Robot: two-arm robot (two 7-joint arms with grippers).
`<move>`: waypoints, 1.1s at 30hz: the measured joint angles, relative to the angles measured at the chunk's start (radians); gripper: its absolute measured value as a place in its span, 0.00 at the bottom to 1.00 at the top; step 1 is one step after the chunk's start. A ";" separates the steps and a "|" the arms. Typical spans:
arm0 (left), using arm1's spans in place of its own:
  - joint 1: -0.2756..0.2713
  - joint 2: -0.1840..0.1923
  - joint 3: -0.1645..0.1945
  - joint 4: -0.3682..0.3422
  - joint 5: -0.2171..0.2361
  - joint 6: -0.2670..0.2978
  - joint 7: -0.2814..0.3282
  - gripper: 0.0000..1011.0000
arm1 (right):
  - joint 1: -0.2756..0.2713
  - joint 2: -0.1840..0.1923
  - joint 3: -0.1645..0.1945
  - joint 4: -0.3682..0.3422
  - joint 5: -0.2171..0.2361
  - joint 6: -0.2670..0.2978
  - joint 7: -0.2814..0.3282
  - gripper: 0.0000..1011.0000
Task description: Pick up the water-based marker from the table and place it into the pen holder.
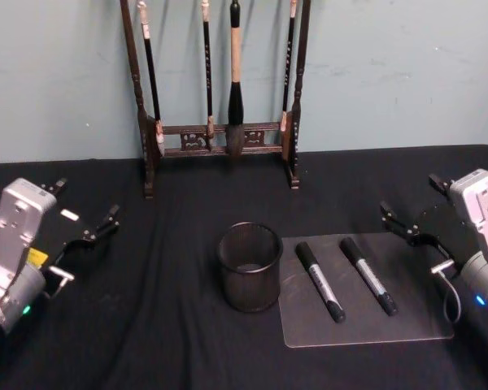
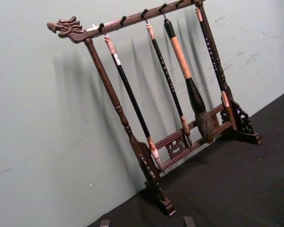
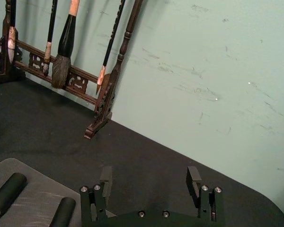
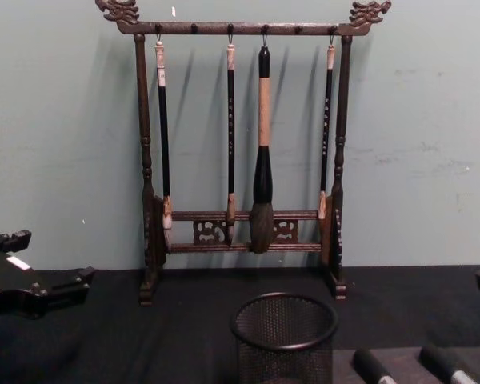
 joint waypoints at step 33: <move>0.000 0.000 0.000 0.000 0.000 0.000 0.000 1.00 | 0.000 0.000 0.000 0.000 0.000 0.000 0.000 0.99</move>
